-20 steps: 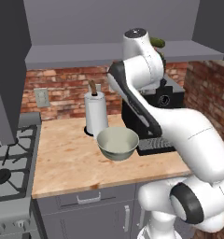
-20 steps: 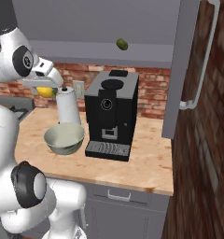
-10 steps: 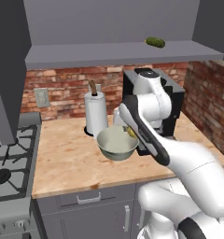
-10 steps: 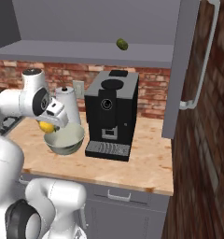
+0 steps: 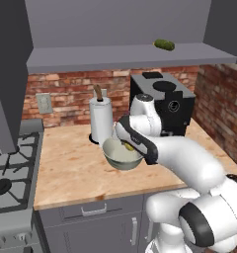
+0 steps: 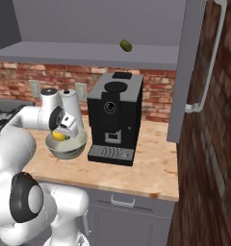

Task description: Pick the lemon from the cabinet and place it in the bowl. Then pick the bowl and place it in the sink. Then turn on the sink facuet.

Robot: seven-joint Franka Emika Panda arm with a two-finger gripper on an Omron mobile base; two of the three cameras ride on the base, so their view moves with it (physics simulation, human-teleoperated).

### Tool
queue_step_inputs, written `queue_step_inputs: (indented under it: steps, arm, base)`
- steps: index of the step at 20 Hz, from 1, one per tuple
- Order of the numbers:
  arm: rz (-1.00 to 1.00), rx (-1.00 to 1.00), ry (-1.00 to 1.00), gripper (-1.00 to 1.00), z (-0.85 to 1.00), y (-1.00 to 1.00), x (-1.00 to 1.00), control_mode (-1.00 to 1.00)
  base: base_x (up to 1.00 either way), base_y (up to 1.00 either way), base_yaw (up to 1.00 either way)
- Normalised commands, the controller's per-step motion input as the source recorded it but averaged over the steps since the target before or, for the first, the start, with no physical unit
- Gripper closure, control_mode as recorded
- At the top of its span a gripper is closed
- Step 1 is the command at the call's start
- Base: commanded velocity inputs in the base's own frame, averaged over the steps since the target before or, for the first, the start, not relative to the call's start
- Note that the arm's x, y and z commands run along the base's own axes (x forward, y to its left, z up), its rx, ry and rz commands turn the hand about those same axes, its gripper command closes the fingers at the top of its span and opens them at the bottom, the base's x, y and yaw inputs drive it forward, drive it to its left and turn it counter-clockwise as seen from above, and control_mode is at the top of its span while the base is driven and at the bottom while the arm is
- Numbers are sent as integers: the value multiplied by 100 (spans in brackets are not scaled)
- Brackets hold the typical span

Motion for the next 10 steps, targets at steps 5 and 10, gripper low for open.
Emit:
queue_step_inputs:
  steps: [5,10]
  arm:
    - [0,-1,8,100,-31,21,53,-100]
    - [0,-3,7,100,-34,12,22,-100]
  base:
    - [0,0,0]
    - [0,0,0]
